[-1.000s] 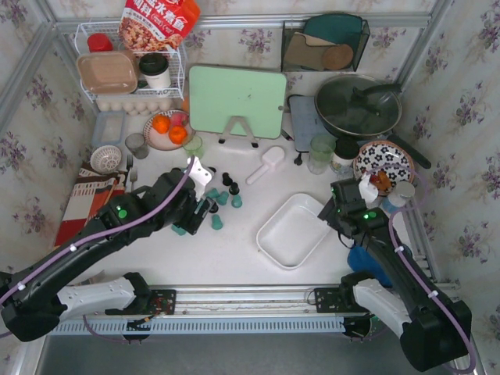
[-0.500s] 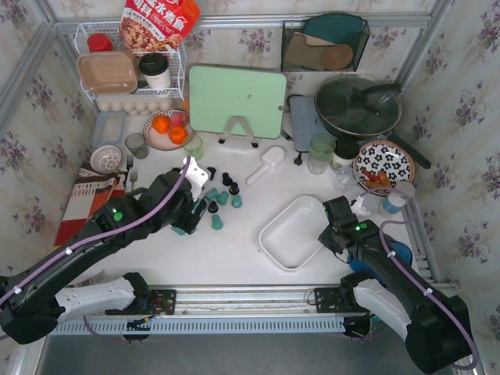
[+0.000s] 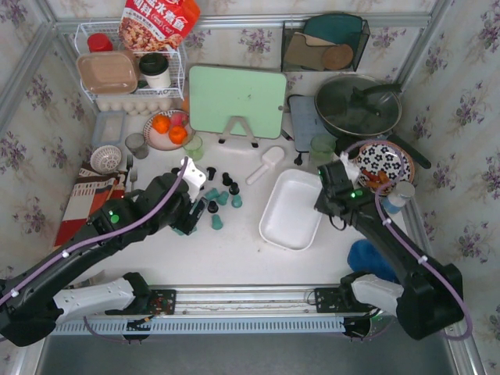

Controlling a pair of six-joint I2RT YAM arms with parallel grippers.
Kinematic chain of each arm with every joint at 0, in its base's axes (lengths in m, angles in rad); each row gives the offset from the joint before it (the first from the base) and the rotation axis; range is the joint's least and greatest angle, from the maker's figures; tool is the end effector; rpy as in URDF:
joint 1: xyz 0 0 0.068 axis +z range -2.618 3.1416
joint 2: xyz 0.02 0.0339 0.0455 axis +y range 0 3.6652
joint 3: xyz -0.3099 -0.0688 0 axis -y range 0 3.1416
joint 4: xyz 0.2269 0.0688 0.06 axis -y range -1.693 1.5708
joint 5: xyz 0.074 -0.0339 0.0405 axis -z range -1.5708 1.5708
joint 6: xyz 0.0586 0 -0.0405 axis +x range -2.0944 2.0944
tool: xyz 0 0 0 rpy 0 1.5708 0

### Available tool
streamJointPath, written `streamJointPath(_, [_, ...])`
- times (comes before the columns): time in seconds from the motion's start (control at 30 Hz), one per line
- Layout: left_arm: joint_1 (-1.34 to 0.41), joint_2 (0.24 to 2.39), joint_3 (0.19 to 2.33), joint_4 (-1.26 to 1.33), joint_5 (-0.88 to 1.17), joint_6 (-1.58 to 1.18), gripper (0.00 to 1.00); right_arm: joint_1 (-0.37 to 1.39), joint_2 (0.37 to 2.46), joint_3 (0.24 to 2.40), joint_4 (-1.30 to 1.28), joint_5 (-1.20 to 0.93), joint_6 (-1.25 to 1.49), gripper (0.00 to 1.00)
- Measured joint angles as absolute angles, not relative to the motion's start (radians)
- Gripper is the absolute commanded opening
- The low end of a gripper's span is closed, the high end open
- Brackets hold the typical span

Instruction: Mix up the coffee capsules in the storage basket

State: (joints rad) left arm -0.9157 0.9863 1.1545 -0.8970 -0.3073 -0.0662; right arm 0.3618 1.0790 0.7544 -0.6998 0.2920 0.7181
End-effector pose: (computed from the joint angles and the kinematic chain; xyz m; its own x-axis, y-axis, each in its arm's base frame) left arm 0.1112 -0.1157 0.3826 -0.4458 0.4767 -0.7577 0.5902 0.7929 0.1517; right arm 0.1701 0.0463 0.2600 -0.7327 0.3964 -0.5531 0.3758 0.9133 0.1567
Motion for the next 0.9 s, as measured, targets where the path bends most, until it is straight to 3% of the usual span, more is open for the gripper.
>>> streamJointPath(0.43, [-0.916,0.967,1.126,-0.883,-0.324,-0.046,0.75,0.363,1.541,1.163,-0.627,0.125,0.252,0.00])
streamJointPath(0.9, [-0.911,0.896,1.086,-0.813,-0.347,-0.035,0.75,0.332,1.711,1.142,-0.538,0.021,0.106,0.00])
